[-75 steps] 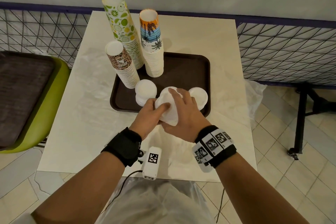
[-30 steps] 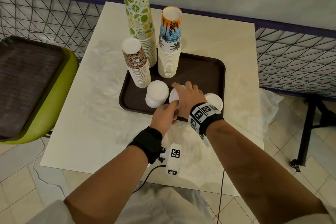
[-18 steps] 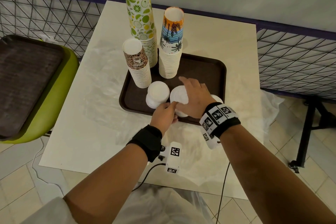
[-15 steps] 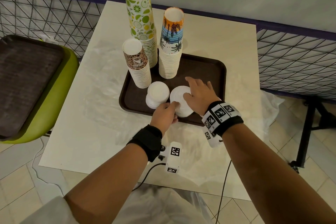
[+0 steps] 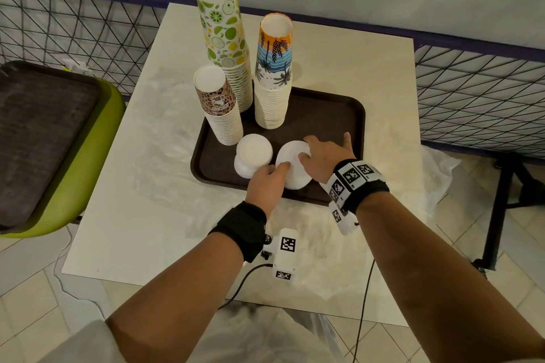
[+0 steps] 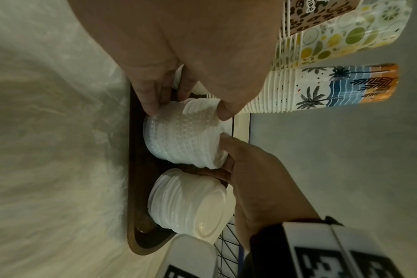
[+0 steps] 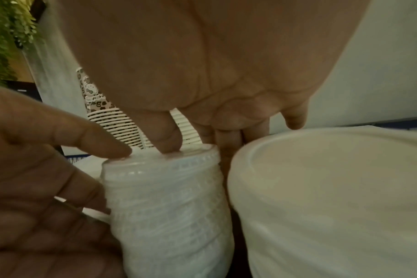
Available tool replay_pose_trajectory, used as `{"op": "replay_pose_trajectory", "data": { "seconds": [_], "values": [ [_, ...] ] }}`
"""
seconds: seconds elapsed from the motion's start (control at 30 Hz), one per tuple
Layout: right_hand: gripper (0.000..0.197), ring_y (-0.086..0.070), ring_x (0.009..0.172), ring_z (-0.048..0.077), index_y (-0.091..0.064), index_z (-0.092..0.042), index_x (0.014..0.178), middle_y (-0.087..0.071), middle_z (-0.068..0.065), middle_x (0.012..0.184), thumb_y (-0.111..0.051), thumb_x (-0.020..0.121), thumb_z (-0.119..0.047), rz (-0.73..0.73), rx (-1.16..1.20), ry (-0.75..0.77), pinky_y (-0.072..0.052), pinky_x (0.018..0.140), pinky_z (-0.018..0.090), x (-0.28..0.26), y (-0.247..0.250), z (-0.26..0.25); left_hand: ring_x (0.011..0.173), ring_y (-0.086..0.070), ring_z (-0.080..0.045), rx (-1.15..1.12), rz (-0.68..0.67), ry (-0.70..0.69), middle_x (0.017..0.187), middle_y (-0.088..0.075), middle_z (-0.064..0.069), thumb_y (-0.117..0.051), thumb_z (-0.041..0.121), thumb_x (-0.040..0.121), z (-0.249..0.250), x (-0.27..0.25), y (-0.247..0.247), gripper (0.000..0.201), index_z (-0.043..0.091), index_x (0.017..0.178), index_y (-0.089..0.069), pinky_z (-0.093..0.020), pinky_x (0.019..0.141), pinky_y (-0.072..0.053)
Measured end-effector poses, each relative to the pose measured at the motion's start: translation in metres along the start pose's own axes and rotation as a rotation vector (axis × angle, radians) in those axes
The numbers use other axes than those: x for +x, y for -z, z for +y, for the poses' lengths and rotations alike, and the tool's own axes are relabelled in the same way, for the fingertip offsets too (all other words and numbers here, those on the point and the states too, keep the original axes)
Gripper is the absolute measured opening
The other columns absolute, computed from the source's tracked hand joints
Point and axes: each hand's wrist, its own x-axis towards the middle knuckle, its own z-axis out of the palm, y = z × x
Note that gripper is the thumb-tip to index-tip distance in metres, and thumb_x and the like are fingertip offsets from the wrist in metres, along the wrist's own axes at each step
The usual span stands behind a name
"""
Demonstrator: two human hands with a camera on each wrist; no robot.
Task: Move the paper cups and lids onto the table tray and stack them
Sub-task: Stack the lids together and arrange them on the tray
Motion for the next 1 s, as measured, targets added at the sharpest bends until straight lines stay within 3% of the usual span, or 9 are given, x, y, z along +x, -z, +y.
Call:
{"op": "replay_pose_trajectory", "data": {
  "seconds": [0.13,0.23,0.43,0.5,0.6,0.7,0.8,0.9,1.0],
  "values": [
    [0.050,-0.055,0.125,0.029,-0.035,-0.023,0.146,-0.066,0.005,0.123,-0.027,0.102,-0.045,0.030,-0.042,0.023,0.005,0.120,0.062,-0.004,-0.004,-0.001,0.107,-0.063,-0.023,-0.006,-0.001,-0.019,0.094,-0.067,0.001,-0.061,0.051,0.080,0.000,0.000,-0.004,0.030,0.023,0.082,-0.069,-0.052,0.111,-0.049],
    [0.053,-0.050,0.131,0.031,-0.030,-0.023,0.151,-0.061,0.006,0.135,-0.024,0.103,-0.045,0.045,-0.034,0.027,0.004,0.120,0.062,-0.006,-0.005,-0.001,0.111,-0.063,-0.027,-0.005,-0.002,-0.023,0.096,-0.066,-0.001,-0.060,0.054,0.080,0.001,-0.002,-0.005,0.034,0.022,0.085,-0.069,-0.052,0.111,-0.048],
    [0.058,-0.048,0.134,0.031,-0.025,-0.023,0.155,-0.060,0.007,0.138,-0.024,0.103,-0.049,0.089,0.010,0.024,0.003,0.122,0.059,-0.009,-0.002,0.005,0.116,-0.062,-0.026,-0.003,-0.004,-0.039,0.105,-0.067,0.005,-0.064,0.059,0.087,-0.002,-0.004,-0.006,0.034,0.026,0.088,-0.070,-0.050,0.112,-0.047],
    [0.058,-0.046,0.136,0.030,-0.025,-0.024,0.155,-0.059,0.007,0.140,-0.024,0.103,-0.048,0.090,0.030,0.021,0.002,0.122,0.059,-0.011,-0.002,0.007,0.109,-0.063,-0.022,0.019,-0.014,-0.052,0.101,-0.068,0.005,-0.064,0.065,0.080,-0.003,-0.005,-0.006,0.043,0.023,0.088,-0.072,-0.050,0.111,-0.048],
    [0.055,-0.047,0.136,0.029,-0.028,-0.025,0.154,-0.060,0.006,0.138,-0.027,0.103,-0.047,0.095,0.054,0.017,0.001,0.122,0.058,-0.013,-0.002,0.009,0.102,-0.063,-0.018,0.060,-0.016,-0.075,0.097,-0.068,0.004,-0.064,0.060,0.088,-0.006,-0.004,-0.006,0.041,0.020,0.090,-0.073,-0.051,0.110,-0.049],
    [0.052,-0.052,0.130,0.028,-0.033,-0.024,0.150,-0.065,0.004,0.128,-0.030,0.103,-0.045,0.089,0.058,0.022,0.001,0.122,0.058,-0.014,-0.005,0.009,0.111,-0.065,-0.021,0.072,-0.013,-0.078,0.106,-0.071,0.003,-0.064,0.067,0.076,-0.004,-0.006,-0.007,0.049,0.023,0.094,-0.074,-0.048,0.109,-0.050],
    [0.051,-0.055,0.127,0.027,-0.035,-0.023,0.149,-0.067,0.003,0.123,-0.030,0.103,-0.044,0.084,0.062,0.026,0.001,0.122,0.058,-0.013,-0.008,0.008,0.111,-0.065,-0.023,0.068,-0.006,-0.076,0.104,-0.072,0.000,-0.061,0.073,0.063,-0.003,-0.004,-0.007,0.063,0.020,0.095,-0.075,-0.049,0.109,-0.051],
    [0.052,-0.054,0.128,0.028,-0.033,-0.021,0.151,-0.066,0.005,0.128,-0.030,0.103,-0.043,0.085,0.061,0.025,0.002,0.123,0.058,-0.013,-0.009,0.007,0.106,-0.066,-0.025,0.065,0.001,-0.080,0.094,-0.070,-0.001,-0.061,0.073,0.063,-0.003,-0.004,-0.007,0.063,0.017,0.090,-0.074,-0.050,0.108,-0.051],
    [0.053,-0.051,0.132,0.029,-0.029,-0.021,0.153,-0.063,0.005,0.134,-0.028,0.105,-0.042,0.085,0.073,0.017,0.002,0.123,0.057,-0.016,-0.006,0.006,0.109,-0.066,-0.024,0.063,0.002,-0.093,0.099,-0.072,-0.001,-0.062,0.073,0.068,-0.005,-0.006,-0.007,0.057,0.020,0.087,-0.074,-0.049,0.108,-0.051]
  ]
}}
